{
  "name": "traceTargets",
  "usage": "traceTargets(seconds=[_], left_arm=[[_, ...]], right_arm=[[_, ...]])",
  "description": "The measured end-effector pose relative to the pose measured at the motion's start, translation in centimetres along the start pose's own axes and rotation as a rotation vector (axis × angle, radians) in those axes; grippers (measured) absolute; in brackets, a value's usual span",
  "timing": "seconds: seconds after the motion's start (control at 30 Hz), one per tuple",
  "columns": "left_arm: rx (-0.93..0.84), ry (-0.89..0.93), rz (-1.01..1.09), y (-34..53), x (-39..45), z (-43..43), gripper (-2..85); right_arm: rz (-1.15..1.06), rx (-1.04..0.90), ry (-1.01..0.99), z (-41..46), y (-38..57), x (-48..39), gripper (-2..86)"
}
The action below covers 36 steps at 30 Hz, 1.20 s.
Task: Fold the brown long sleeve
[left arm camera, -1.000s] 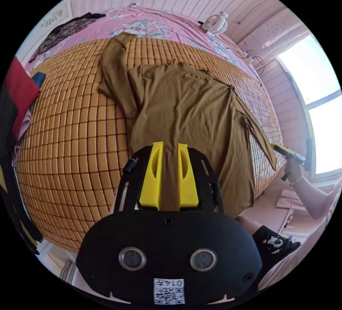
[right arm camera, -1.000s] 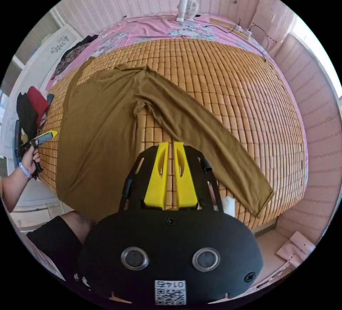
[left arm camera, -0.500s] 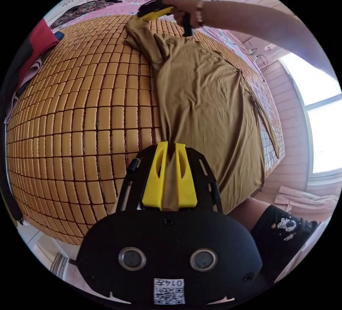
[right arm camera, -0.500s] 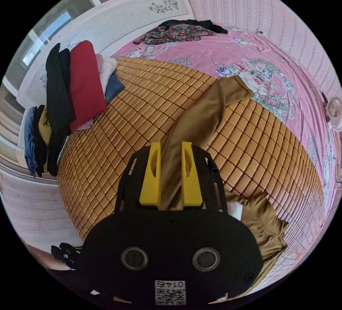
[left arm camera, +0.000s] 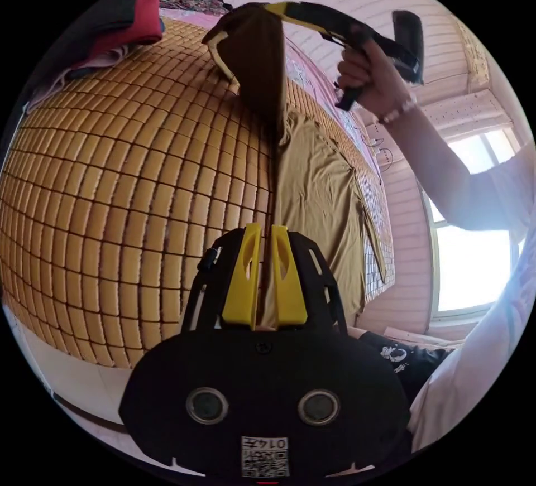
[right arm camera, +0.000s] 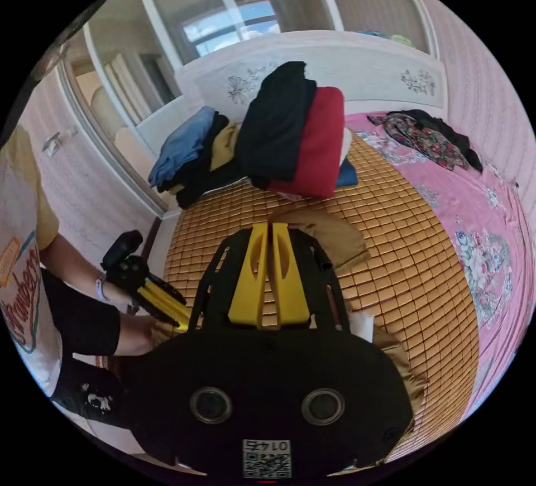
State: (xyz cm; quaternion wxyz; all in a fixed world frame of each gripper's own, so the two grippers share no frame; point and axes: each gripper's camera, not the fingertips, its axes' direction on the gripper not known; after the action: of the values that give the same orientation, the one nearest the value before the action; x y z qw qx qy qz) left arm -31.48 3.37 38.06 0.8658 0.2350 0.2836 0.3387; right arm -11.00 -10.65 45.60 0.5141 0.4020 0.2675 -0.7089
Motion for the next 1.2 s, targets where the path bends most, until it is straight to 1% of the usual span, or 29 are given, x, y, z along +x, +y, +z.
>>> traceTargets(seconds=[0.03,0.07,0.1,0.2,0.23,0.3,0.4,0.5,0.6,0.67,0.73,0.77,0.8,0.83,0.9,0.93,0.97,1.0,1.03,1.07,1.13,1.2], left_arm=[[0.027,-0.027,-0.035,0.8,-0.7,-2.6,4.3],[0.037,-0.042,-0.055,1.2,-1.1,-3.7,4.5],[0.051,-0.072,-0.103,2.1,-1.9,-5.9,4.8],[0.094,-0.146,-0.223,4.5,-3.9,-10.4,5.5],[0.114,-0.172,-0.264,5.1,-4.5,-11.9,6.0],[0.133,-0.220,-0.309,5.5,-5.3,-13.6,6.4],[0.221,-0.261,-0.375,5.3,-6.4,-16.3,7.0],[0.279,-0.326,-0.422,3.7,-7.6,-18.3,7.9],[0.313,-0.427,-0.436,1.8,-8.8,-20.2,8.1],[0.292,-0.457,-0.448,0.6,-9.8,-20.9,8.1],[0.194,-0.486,-0.469,-0.7,-11.2,-20.4,7.3],[0.152,-0.471,-0.477,-1.0,-11.6,-20.1,5.8],[0.133,-0.503,-0.466,-1.4,-11.5,-20.3,2.9],[0.077,-0.556,-0.431,-1.8,-11.1,-20.4,1.1],[0.049,-0.593,-0.399,-1.9,-10.5,-20.8,-0.3],[0.037,-0.597,-0.395,-1.5,-10.3,-21.2,-0.6],[0.041,-0.588,-0.398,-1.2,-10.2,-21.5,-0.7],[0.047,-0.556,-0.422,-0.3,-10.0,-22.3,-0.8],[0.059,-0.498,-0.448,0.8,-9.8,-23.4,-0.9],[0.069,-0.457,-0.463,1.4,-9.6,-24.0,-0.9],[0.131,-0.289,-0.495,4.0,-7.9,-26.7,-1.0],[0.156,-0.194,-0.513,5.5,-6.6,-28.7,-0.9]], right_arm=[[-0.026,-0.029,-0.020,0.4,0.9,-1.1,4.1],[-0.050,-0.102,-0.040,1.6,3.0,-2.7,5.3],[-0.022,-0.181,-0.020,3.0,5.1,-3.2,5.9],[0.130,-0.278,0.031,5.2,10.1,-2.2,6.0],[0.157,-0.276,0.036,5.3,10.8,-1.9,6.0],[0.283,-0.251,0.068,5.5,13.1,-0.1,6.0],[0.383,-0.219,0.095,5.9,14.6,1.8,6.0],[0.410,-0.225,0.114,7.2,15.1,2.4,6.0],[0.372,-0.226,0.161,8.8,14.8,1.8,6.4],[0.341,-0.231,0.181,10.3,14.4,1.4,7.4],[0.320,-0.254,0.193,12.3,13.8,1.2,8.6],[0.310,-0.264,0.199,13.7,13.3,1.2,9.1],[0.300,-0.266,0.216,15.1,12.9,1.1,9.1],[0.299,-0.264,0.230,15.7,12.7,1.1,9.1],[0.293,-0.270,0.270,18.0,12.2,1.2,8.5],[0.289,-0.287,0.270,18.7,12.2,1.3,8.2],[0.284,-0.347,0.263,20.3,12.5,1.5,7.2],[0.262,-0.335,0.276,20.5,12.8,1.2,5.9],[0.239,-0.325,0.285,20.4,12.9,1.0,4.1],[0.229,-0.360,0.296,20.7,13.1,1.0,0.6],[0.212,-0.363,0.279,20.4,13.3,1.0,-0.3],[0.221,-0.303,0.254,19.1,13.5,1.2,-0.6]])
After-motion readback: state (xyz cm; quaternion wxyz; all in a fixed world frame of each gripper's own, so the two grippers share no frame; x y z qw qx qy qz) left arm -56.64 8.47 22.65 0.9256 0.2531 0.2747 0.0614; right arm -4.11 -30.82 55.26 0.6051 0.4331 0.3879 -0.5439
